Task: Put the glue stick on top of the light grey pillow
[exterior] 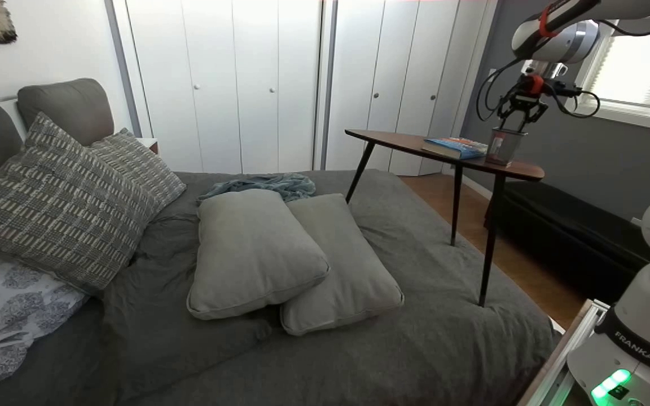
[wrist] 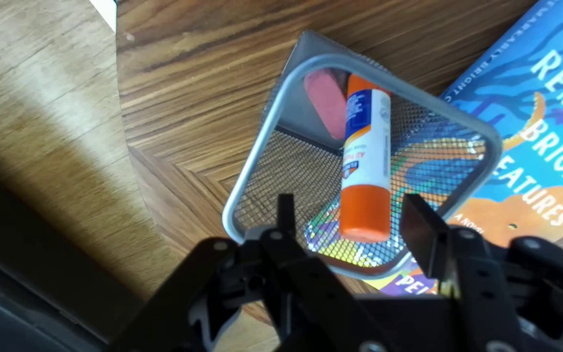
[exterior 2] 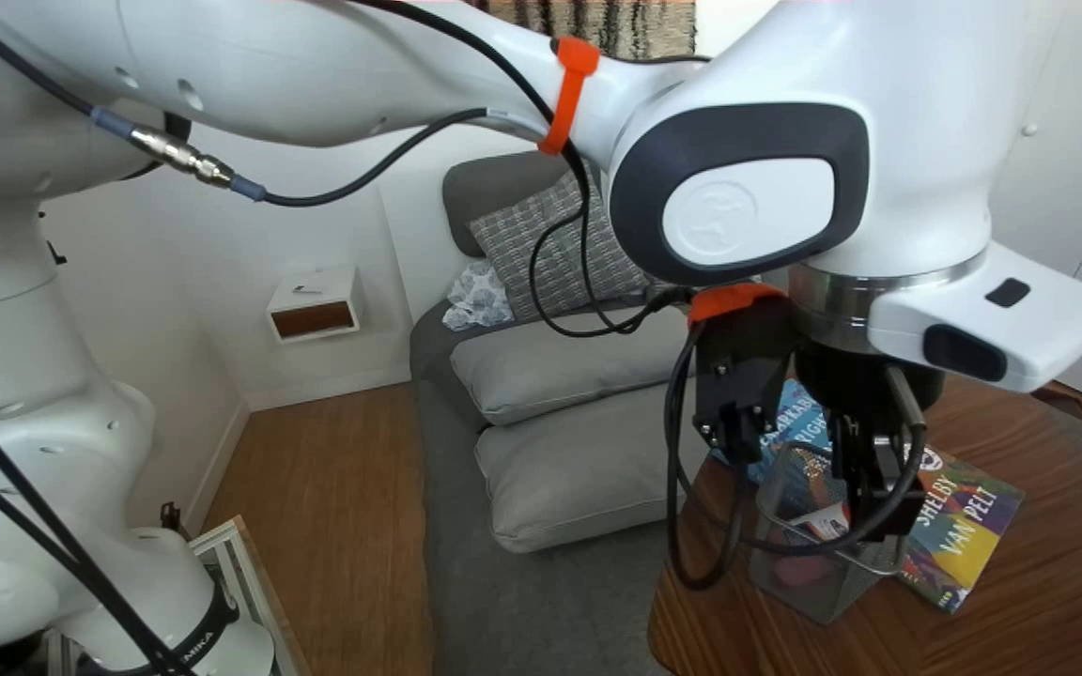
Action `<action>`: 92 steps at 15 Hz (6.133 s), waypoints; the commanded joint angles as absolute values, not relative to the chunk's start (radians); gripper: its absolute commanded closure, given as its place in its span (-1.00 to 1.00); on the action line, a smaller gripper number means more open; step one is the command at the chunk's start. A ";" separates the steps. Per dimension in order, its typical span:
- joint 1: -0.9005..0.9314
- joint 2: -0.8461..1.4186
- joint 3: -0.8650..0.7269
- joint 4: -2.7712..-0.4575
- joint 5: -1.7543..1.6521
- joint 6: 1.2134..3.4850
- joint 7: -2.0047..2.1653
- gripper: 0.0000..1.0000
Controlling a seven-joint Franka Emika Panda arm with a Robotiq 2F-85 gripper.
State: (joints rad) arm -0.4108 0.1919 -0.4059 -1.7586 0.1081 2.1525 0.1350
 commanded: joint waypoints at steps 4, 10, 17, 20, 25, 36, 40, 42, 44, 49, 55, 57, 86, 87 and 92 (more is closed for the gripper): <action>-0.407 0.244 -0.389 -1.725 0.115 2.189 0.200 -0.20; -0.400 0.293 -0.379 -1.691 0.101 2.241 0.224 0.07; -0.388 0.300 -0.376 -1.715 0.070 2.257 0.215 0.76; -0.395 0.287 -0.369 -1.710 0.087 2.234 0.191 0.85; -0.404 0.141 -0.363 -1.783 0.116 2.078 0.081 0.85; -0.395 0.022 -0.386 -1.812 0.096 2.034 0.156 0.85; -0.383 -0.010 -0.379 -1.821 0.070 2.186 0.215 0.85; -0.374 -0.040 -0.370 -1.822 0.078 2.208 0.209 0.85; -0.362 -0.080 -0.357 -1.820 0.102 2.188 0.187 0.85; -0.329 -0.080 -0.343 -1.775 0.194 2.112 0.152 0.85; -0.328 -0.074 -0.344 -1.773 0.199 2.103 0.152 0.85; -0.294 -0.062 -0.317 -1.756 0.252 2.099 0.131 0.85; -0.075 0.692 0.006 -1.290 0.216 2.000 0.029 0.85; -0.060 0.736 0.012 -1.243 0.202 1.972 0.034 0.85; -0.057 0.711 0.016 -1.323 0.219 2.026 0.028 0.40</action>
State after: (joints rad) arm -0.0508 0.7104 0.0077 -1.3254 0.2254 2.0273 0.0255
